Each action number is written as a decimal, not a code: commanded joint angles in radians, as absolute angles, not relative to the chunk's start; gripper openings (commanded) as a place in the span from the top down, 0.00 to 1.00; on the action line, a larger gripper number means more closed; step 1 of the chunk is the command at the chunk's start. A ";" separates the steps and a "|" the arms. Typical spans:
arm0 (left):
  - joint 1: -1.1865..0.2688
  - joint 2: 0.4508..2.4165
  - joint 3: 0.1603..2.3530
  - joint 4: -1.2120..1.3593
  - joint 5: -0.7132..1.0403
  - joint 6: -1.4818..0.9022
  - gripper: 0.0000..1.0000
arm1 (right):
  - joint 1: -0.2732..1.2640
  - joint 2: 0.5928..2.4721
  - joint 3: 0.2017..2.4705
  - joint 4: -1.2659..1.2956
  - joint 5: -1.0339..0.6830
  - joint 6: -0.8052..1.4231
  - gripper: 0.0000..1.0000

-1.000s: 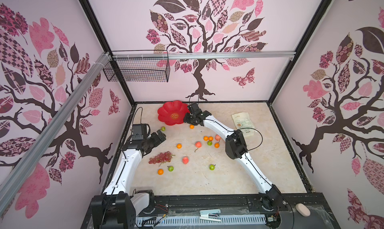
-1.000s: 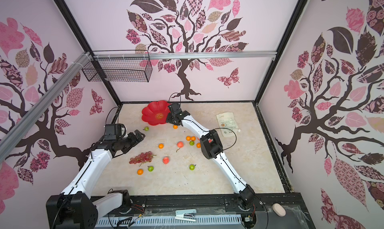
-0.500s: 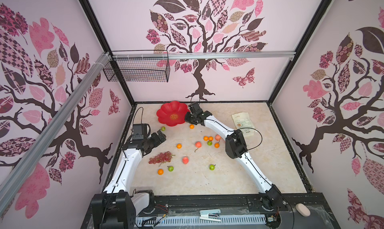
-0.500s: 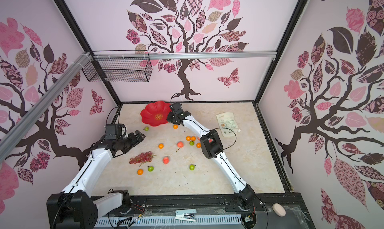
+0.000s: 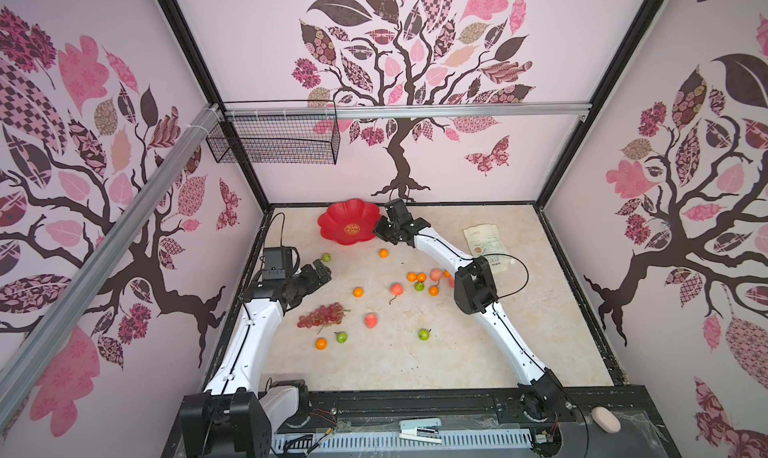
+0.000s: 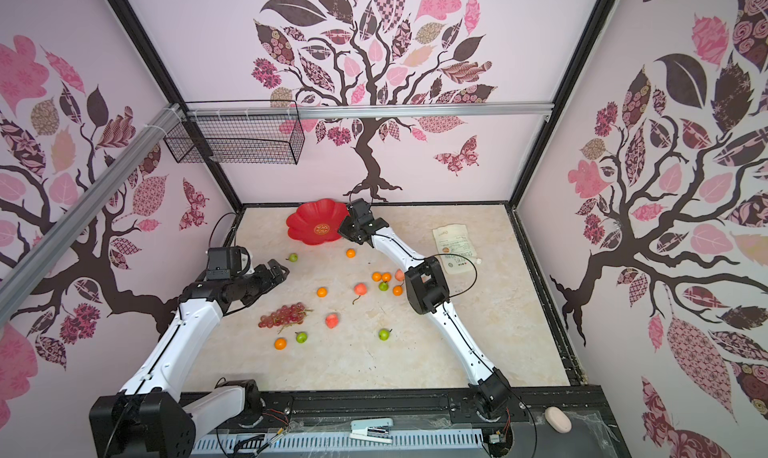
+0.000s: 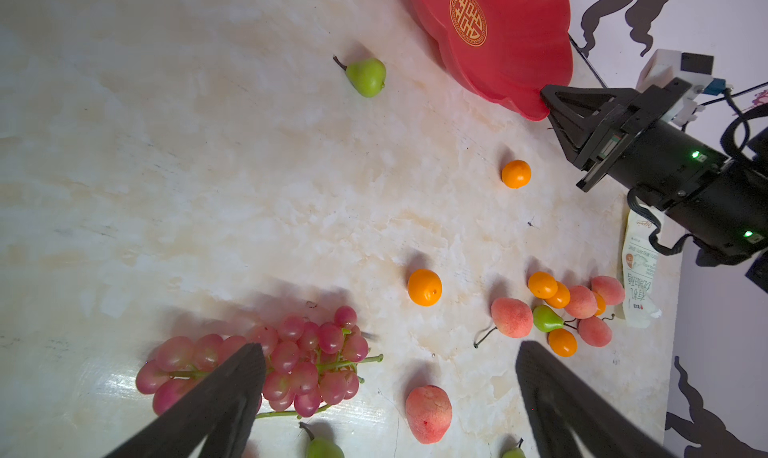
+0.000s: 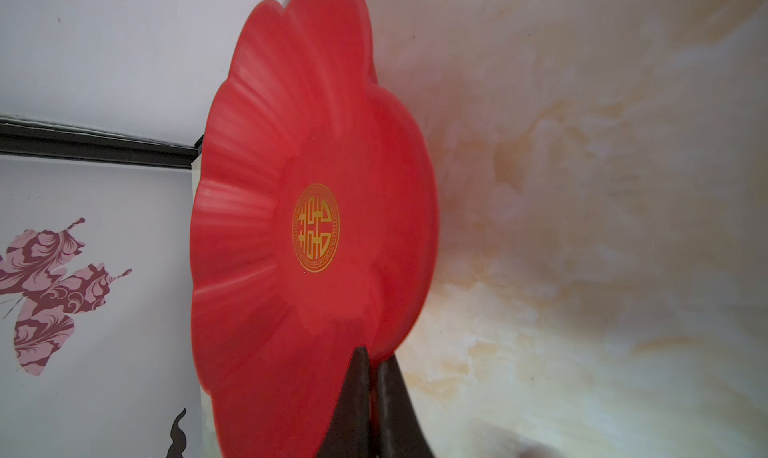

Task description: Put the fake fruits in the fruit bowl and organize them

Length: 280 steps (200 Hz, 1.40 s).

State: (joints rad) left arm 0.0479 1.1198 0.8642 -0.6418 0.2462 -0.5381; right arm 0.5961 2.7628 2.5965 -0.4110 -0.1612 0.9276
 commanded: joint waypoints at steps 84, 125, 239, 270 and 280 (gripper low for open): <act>-0.075 1.183 1.030 -0.636 0.264 -0.455 0.02 | 0.491 2.450 2.399 -0.423 -0.120 0.858 1.00; -0.223 1.283 1.110 -0.585 0.275 -0.446 0.02 | 0.414 2.234 2.042 -0.326 -0.112 0.834 1.00; -0.514 1.422 1.173 -0.533 0.281 -0.402 0.02 | 0.290 1.858 1.365 -0.188 -0.144 0.741 1.00; -0.527 1.404 1.146 -0.530 0.286 -0.408 0.02 | 0.290 1.810 1.279 -0.180 -0.148 0.737 1.00; -0.528 1.395 1.135 -0.528 0.285 -0.408 0.02 | 0.290 1.797 1.252 -0.172 -0.136 0.736 1.00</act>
